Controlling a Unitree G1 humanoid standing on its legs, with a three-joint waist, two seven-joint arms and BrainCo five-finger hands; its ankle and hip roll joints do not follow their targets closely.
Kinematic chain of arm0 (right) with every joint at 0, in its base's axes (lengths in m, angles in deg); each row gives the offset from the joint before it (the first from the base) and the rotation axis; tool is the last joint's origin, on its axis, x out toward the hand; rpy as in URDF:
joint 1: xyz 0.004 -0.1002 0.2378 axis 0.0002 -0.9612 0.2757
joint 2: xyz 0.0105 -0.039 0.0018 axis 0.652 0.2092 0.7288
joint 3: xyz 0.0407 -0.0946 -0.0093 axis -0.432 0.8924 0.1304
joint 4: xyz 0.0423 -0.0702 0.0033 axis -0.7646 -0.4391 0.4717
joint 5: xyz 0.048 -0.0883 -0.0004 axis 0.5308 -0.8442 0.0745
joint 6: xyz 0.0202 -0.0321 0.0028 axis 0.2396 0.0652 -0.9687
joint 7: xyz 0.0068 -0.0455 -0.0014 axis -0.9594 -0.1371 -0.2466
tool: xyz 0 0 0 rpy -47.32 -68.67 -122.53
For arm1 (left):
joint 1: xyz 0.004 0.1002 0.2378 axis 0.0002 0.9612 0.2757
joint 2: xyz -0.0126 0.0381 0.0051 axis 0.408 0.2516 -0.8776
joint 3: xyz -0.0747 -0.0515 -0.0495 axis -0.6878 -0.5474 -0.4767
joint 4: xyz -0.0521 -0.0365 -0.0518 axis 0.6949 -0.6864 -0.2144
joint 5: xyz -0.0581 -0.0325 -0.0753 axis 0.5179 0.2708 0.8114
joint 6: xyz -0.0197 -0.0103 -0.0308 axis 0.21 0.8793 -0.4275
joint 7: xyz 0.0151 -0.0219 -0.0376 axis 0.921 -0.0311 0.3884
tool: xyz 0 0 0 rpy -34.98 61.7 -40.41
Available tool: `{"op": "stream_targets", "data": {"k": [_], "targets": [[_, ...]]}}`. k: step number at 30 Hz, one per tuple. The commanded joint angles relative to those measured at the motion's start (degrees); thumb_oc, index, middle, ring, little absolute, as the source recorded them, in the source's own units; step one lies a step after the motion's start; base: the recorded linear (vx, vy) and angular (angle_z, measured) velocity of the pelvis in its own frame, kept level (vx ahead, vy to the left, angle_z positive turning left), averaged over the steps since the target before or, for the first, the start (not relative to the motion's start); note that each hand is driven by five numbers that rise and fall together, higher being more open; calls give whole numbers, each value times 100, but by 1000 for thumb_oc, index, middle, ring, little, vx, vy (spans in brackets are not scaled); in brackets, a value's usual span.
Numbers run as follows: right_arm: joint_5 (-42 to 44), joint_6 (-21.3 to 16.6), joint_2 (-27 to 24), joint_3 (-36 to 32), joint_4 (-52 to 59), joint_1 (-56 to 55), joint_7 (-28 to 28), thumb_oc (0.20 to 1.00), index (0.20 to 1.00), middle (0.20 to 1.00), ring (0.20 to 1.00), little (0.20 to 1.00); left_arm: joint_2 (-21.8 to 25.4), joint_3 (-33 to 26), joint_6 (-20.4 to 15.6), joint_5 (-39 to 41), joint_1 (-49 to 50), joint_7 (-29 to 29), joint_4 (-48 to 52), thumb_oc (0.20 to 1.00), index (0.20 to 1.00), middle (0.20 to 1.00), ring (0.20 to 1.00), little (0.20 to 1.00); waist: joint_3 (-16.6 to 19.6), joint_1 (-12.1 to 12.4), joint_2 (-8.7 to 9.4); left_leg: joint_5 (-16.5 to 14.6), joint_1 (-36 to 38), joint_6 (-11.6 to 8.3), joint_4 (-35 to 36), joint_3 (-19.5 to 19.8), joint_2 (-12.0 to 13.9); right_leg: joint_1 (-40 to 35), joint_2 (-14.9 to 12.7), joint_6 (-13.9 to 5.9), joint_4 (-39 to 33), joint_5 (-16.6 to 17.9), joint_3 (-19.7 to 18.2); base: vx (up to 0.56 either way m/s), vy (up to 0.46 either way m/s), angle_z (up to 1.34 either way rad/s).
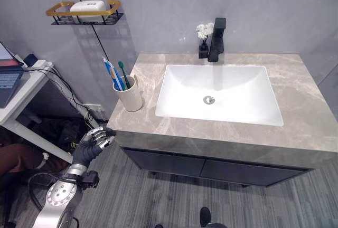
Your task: Put brush and paste in cup on sink, flatten towel.
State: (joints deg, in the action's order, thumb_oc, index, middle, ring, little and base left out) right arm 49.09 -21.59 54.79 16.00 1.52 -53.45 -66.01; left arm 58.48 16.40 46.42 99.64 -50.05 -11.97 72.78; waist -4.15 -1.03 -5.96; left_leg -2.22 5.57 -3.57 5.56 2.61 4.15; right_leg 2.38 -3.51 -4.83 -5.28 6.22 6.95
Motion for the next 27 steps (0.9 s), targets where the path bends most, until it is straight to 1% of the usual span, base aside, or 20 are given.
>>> {"op": "stream_targets", "data": {"k": [1,5,11,12,13,15,17,20,21,23,24,27], "targets": [[-181,55,23,204,-175,160,-6,1000,1000,1000,1000,1000,123,-147,-223,228,-287,-2,435,200,200,200,200,200,-131,-80,223,-249,256,152,-56,-112,-481,547,-203,-258,208,231,-18,35,-12,0],[-341,80,-1,294,-99,169,117,1000,1000,1000,1000,1000,43,-73,-207,375,-399,131,327,200,200,200,200,200,-160,-154,131,-225,203,129,-56,-159,-485,547,-177,-243,122,224,-88,34,-6,-1],[-374,110,-33,355,-97,218,129,1000,1000,1000,1000,1000,-15,26,-209,467,-619,238,61,200,200,200,200,200,-210,-232,62,-177,90,89,-56,-179,-473,624,-166,-216,115,189,-133,1,-1,-1],[-382,115,-47,384,-94,231,155,1000,1000,1000,1000,1000,-118,86,-214,491,-733,332,-66,200,200,200,200,200,-231,-264,42,-163,50,74,-56,-185,-467,653,-163,-203,112,178,-132,0,0,0],[-381,115,-48,383,-95,232,155,1000,1000,1000,1000,1000,-119,88,-216,491,-736,333,-69,200,200,200,200,200,-230,-263,41,-163,48,74,-56,-184,-467,655,-163,-202,112,178,-131,0,0,0],[-350,83,-73,389,13,278,304,1000,1000,1000,1000,1000,-268,154,-257,473,-980,515,-212,200,200,200,200,200,-271,-325,27,-122,-22,53,-56,-197,-454,715,-154,-186,119,167,-128,6,-15,-1],[-266,51,-72,385,98,307,371,1000,1000,1000,1000,1000,-399,255,-298,481,-1239,635,-372,200,200,200,200,200,-297,-384,35,-91,-91,26,-56,-223,-441,767,-151,-172,115,154,-133,0,0,0],[-252,42,-74,487,173,354,403,1000,1000,1000,1000,1000,-472,322,-331,399,-1588,843,-604,200,200,200,200,200,-312,-440,64,-66,-141,3,-56,-256,-416,811,-127,-157,104,139,-148,24,-40,-7],[-218,33,-52,541,231,379,452,1000,1000,1000,1000,1000,-534,270,-378,284,-1815,1072,-777,200,200,200,200,200,-326,-477,109,-36,-204,-21,-56,-295,-386,858,-93,-144,100,125,-163,2,-37,-8],[-206,33,-52,548,233,387,458,1000,1000,1000,1000,1000,-540,257,-374,274,-1840,1087,-796,200,200,200,200,200,-328,-478,114,-29,-212,-25,-56,-304,-381,867,-85,-142,100,123,-163,13,-31,-8],[-208,46,-48,574,211,385,460,1000,1000,1000,1000,1000,-519,145,-415,223,-1930,1213,-857,200,200,200,200,200,-334,-487,140,-9,-216,-49,-56,-309,-351,863,-61,-125,106,95,-159,24,-33,-4],[-232,70,-48,613,170,369,454,1000,1000,1000,1000,1000,-508,113,-412,180,-1989,1303,-913,200,200,200,200,200,-348,-487,139,-8,-197,-57,-56,-293,-328,844,-59,-105,118,65,-134,9,-11,0]]}}
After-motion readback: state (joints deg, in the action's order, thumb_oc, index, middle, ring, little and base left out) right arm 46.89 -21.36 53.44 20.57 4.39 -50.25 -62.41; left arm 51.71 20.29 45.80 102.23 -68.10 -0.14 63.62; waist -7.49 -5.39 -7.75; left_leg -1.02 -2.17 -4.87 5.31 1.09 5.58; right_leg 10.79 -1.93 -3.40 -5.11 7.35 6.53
